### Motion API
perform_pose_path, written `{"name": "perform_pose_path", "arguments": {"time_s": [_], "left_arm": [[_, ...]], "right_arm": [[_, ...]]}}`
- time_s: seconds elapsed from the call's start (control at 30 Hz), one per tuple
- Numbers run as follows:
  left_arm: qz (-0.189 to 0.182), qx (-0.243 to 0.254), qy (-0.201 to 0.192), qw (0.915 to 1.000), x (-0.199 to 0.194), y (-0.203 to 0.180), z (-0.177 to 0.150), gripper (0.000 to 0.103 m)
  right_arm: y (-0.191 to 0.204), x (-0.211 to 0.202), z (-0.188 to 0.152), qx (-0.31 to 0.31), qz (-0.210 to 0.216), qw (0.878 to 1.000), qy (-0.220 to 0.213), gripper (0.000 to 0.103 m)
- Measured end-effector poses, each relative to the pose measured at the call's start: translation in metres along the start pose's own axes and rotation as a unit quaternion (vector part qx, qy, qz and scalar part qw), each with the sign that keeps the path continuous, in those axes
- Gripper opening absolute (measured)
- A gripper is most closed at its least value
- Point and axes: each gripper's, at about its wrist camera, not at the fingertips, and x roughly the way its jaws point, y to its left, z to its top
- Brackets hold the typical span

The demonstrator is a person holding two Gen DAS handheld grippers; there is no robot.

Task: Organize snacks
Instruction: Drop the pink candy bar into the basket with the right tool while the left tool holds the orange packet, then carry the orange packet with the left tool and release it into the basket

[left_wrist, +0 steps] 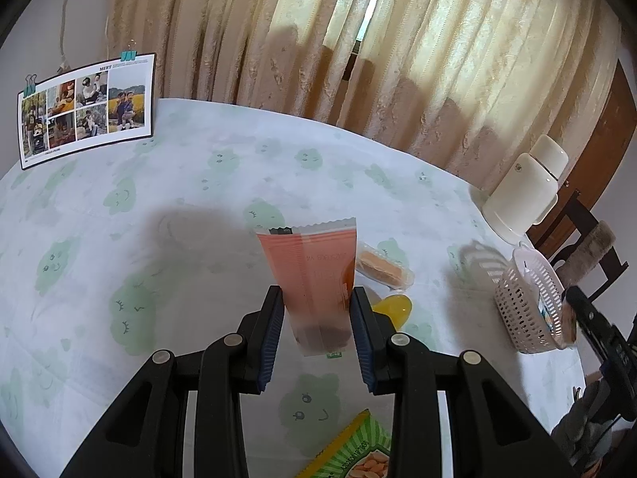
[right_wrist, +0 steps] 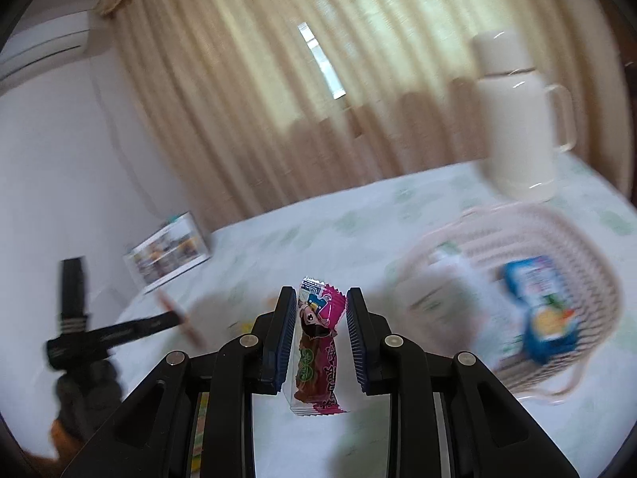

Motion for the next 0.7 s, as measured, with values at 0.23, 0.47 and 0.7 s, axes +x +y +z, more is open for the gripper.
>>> {"name": "perform_pose_path", "arguments": {"time_s": [0.23,0.47,0.7], "left_arm": [[-0.007,0.005,-0.006,0.9999,-0.004,-0.004,0.0,0.031],[-0.016,0.004,-0.001,0.9999,-0.004,-0.007,0.001,0.031],[-0.022,0.005,0.003,0.9997,-0.008,-0.016,0.003,0.031]], "right_arm": [[-0.003,-0.01,0.003,-0.027,-0.159,0.985,-0.067,0.036],[0.003,-0.008,0.001,-0.052,-0.199,0.976,-0.074,0.075],[-0.022,-0.015,0.007,0.007,-0.197,0.977,-0.076,0.075]]}}
